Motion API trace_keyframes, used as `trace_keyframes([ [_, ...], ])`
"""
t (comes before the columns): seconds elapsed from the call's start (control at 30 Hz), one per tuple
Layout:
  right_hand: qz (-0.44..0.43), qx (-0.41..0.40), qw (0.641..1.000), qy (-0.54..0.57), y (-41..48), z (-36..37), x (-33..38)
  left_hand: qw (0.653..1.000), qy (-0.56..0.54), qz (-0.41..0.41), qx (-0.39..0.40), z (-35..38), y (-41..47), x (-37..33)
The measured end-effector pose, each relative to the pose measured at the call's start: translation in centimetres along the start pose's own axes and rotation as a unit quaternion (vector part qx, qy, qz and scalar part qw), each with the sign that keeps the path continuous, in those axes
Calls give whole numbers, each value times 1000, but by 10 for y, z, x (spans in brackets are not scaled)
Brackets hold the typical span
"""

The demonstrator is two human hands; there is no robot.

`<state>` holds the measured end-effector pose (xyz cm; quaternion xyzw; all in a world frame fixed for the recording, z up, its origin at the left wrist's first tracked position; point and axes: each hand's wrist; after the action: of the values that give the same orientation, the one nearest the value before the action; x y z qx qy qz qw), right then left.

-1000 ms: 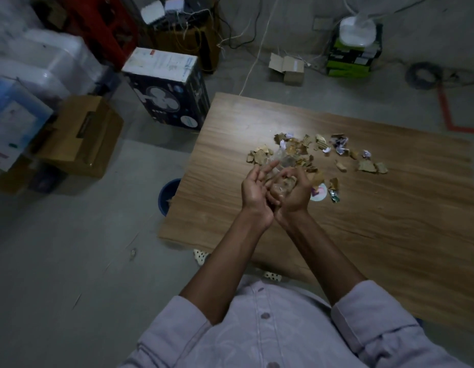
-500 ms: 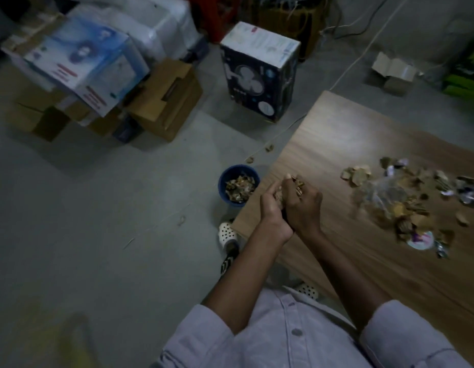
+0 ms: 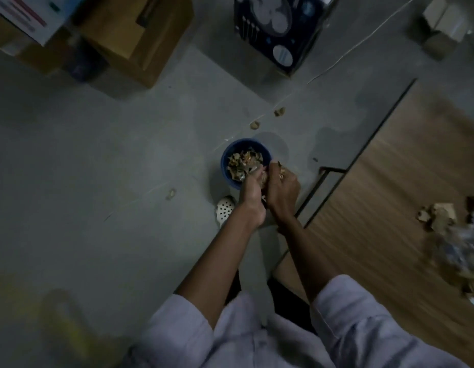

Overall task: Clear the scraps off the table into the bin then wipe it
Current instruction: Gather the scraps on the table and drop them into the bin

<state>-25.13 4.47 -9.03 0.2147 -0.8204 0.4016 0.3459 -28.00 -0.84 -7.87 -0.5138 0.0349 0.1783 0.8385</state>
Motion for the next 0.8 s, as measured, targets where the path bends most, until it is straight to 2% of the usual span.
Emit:
trace_keyframes([
  [0.1, 39, 22, 999, -14, 47, 48, -25, 1000, 15, -1, 3, -36, 69, -14],
  [0.23, 119, 54, 987, 88, 113, 103, -77, 999, 29, -3, -27, -80, 165, -17],
  [0.37, 203, 97, 957, 184, 182, 132, -141, 997, 46, -44, -53, -115, 246, -16],
  [0.47, 227, 61, 939, 251, 223, 146, -174, 994, 54, -80, -55, -134, 291, -12],
  [0.6, 243, 53, 925, 286, 248, 151, -200, 986, 111, -113, -54, -140, 315, -15],
  [0.67, 257, 43, 918, 300, 247, 150, -200, 979, 150, -107, -89, -140, 311, -18],
  [0.8, 266, 32, 909, 320, 231, 133, -184, 977, 168, -87, -97, -127, 284, -25],
])
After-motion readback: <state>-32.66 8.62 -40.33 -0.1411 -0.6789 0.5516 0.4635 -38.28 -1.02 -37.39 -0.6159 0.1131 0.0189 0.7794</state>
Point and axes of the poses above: each hand's wrist, its own y-axis towards the middle knuckle, its own z-axis out of the palm, x = y × z, and after that the axes turned 9 degrees about x, right-handed
